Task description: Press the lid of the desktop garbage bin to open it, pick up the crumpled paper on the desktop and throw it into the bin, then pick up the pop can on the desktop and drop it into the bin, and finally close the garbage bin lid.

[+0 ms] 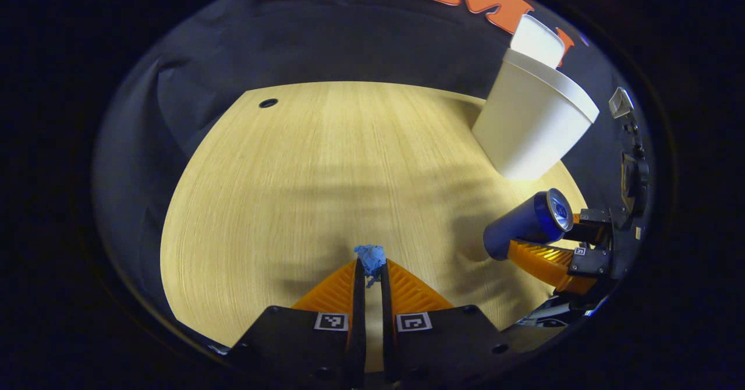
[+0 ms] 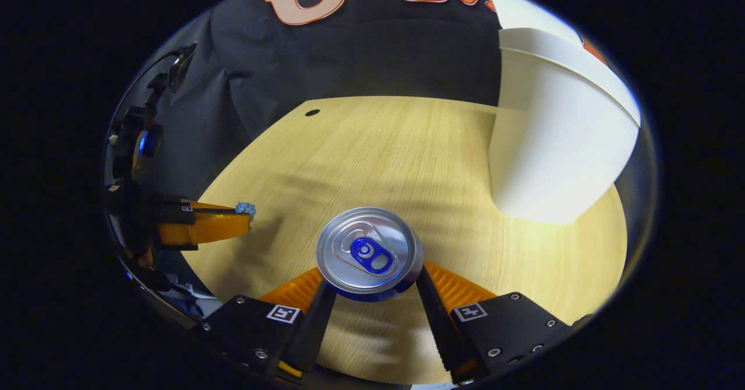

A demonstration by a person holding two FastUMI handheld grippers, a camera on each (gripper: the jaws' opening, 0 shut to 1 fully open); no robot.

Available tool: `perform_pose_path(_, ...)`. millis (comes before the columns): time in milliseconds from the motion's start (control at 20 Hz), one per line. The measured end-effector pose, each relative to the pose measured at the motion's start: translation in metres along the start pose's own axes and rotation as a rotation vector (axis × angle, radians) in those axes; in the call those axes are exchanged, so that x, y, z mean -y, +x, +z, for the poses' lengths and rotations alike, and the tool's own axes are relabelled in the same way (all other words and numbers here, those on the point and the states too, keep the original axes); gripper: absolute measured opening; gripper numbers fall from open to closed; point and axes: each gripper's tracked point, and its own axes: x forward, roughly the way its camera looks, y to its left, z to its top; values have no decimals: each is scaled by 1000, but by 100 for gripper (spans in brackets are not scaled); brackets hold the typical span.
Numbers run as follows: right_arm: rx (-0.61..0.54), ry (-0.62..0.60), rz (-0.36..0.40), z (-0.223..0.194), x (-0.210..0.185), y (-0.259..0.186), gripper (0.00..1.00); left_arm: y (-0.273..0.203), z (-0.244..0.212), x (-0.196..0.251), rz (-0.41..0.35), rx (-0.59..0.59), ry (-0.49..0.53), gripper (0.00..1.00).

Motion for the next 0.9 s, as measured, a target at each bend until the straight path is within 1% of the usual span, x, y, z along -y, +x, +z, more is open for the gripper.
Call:
perform_pose_path(150, 17, 38, -58, 3, 2, -2, 81, -4, 38, 2, -58, 20, 66, 16)
perform_pose_path(200, 18, 53, -71, 2, 2, -3, 80, -6, 40, 10, -79, 24, 86, 16)
perform_pose_path(250, 18, 71, -79, 3, 1, -4, 80, -5, 44, 26, -99, 29, 105, 16)
perform_pose_path(400, 36, 100, -96, 6, 4, -5, 81, -16, 66, 27, -130, 77, 157, 17)
perform_pose_path(650, 85, 66, -101, 25, 9, -11, 80, -59, 100, 40, -139, 198, 197, 16)
perform_pose_path(750, 105, 56, -96, 36, 19, -11, 80, -76, 115, 39, -152, 246, 199, 16)
perform_pose_path(900, 118, 46, -73, 41, 27, -15, 81, -101, 140, 44, -189, 325, 197, 16)
